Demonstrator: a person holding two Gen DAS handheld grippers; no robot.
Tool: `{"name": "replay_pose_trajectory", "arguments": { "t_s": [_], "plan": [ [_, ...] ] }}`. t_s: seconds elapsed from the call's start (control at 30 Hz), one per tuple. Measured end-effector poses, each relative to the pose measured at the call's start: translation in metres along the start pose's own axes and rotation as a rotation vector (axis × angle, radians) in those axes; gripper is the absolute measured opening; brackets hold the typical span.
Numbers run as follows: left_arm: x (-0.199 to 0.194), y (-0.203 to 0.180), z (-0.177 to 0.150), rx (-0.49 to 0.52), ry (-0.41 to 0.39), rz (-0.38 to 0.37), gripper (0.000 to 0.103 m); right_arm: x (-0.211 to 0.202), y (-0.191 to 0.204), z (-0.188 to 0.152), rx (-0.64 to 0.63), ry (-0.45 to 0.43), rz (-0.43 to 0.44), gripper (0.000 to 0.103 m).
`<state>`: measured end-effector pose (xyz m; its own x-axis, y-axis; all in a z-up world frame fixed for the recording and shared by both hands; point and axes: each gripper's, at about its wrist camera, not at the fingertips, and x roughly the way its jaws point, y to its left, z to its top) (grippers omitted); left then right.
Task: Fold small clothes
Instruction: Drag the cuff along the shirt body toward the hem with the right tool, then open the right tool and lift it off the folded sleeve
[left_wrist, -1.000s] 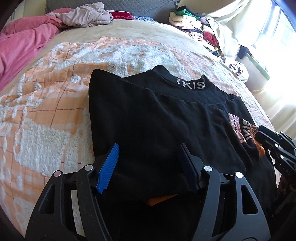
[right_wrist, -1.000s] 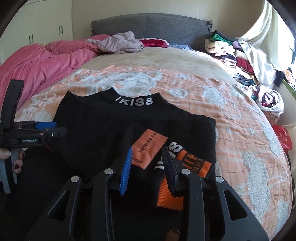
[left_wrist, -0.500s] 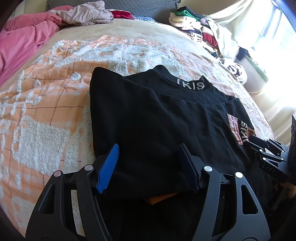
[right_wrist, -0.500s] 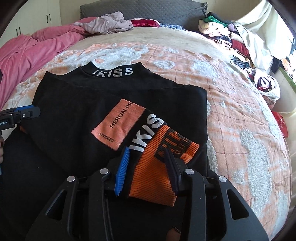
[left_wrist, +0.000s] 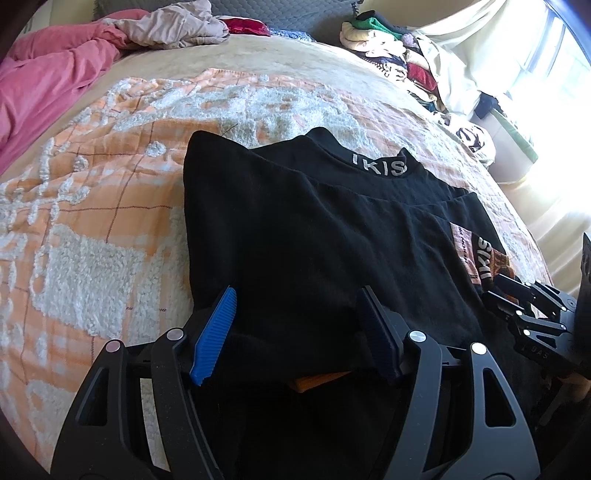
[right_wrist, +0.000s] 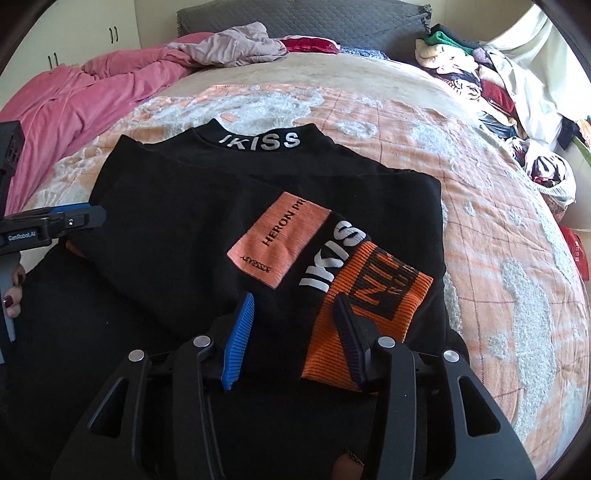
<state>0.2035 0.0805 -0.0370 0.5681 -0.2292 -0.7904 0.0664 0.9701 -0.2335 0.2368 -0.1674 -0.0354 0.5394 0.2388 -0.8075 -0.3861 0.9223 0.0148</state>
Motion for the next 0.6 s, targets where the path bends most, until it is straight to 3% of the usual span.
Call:
{"name": "replay_pose_trajectory", "arguments": {
  "t_s": [0.17,0.43,0.5,0.6],
  "plan": [
    [-0.01,-0.001,0.002,-0.009,-0.009,-0.017,0.066,-0.007,-0.003,0.001,0.019,-0.019,0.014,0.045],
    [-0.02,-0.005,0.003,-0.006,-0.03,-0.026,0.074,-0.021,-0.007,0.002,0.048,-0.051,0.019,0.061],
    [-0.022,-0.004,0.004,-0.008,-0.033,-0.028,0.074,-0.024,-0.007,0.003,0.051,-0.06,0.009,0.07],
    [-0.028,-0.003,0.005,-0.007,-0.041,-0.025,0.082,-0.029,-0.01,0.004,0.059,-0.075,0.005,0.072]
  ]
}}
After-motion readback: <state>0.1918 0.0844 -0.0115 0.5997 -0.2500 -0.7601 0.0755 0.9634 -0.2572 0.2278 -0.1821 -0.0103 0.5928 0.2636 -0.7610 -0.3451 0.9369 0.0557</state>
